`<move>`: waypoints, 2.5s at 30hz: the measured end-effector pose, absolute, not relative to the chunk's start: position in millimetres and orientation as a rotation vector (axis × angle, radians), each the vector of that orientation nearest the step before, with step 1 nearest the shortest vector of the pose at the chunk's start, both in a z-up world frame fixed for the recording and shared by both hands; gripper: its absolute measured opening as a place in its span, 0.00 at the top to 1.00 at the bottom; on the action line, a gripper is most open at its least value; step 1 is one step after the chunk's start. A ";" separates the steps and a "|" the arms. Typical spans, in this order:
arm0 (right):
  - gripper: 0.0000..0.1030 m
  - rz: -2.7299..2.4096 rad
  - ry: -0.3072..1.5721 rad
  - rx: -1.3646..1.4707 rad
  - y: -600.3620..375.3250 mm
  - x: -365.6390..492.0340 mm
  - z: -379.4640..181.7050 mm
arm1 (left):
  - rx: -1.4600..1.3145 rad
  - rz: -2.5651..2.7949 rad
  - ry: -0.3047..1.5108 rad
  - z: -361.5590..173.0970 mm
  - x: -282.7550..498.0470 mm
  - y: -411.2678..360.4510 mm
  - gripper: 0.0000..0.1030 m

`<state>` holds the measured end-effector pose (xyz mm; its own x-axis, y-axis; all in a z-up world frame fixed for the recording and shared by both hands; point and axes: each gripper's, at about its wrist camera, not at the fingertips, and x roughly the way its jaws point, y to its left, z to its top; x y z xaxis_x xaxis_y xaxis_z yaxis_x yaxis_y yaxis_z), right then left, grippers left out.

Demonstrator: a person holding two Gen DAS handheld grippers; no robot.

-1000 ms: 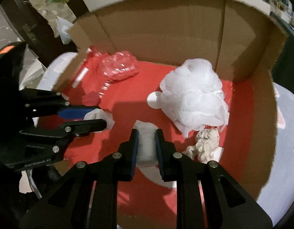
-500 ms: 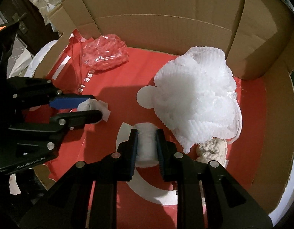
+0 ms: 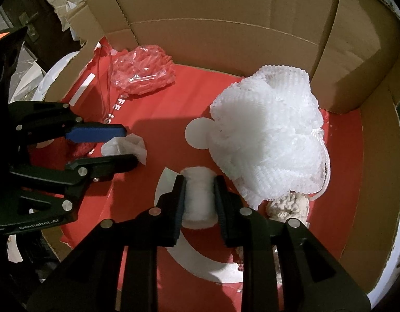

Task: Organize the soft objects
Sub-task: 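Lower both items into the box and open both tools, then withdraw both tools from the box back toward the table items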

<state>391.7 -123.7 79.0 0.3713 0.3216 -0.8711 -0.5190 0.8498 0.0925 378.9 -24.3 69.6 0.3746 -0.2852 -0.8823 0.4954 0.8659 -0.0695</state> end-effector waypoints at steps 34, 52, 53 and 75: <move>0.24 0.508 0.688 -0.177 -164.9 253.9 186.4 | 0.060 -0.448 0.647 193.3 220.1 12.8 0.06; 0.16 0.397 0.348 -0.125 -205.5 67.5 179.4 | -0.002 -0.315 0.386 182.5 64.9 18.0 0.00; 0.15 0.385 0.333 -0.124 -206.4 61.1 174.3 | -0.010 -0.310 0.385 177.8 60.2 19.0 0.00; 0.15 0.254 0.426 -0.079 -223.1 48.7 42.0 | -0.025 -0.241 0.602 54.8 43.5 28.4 0.00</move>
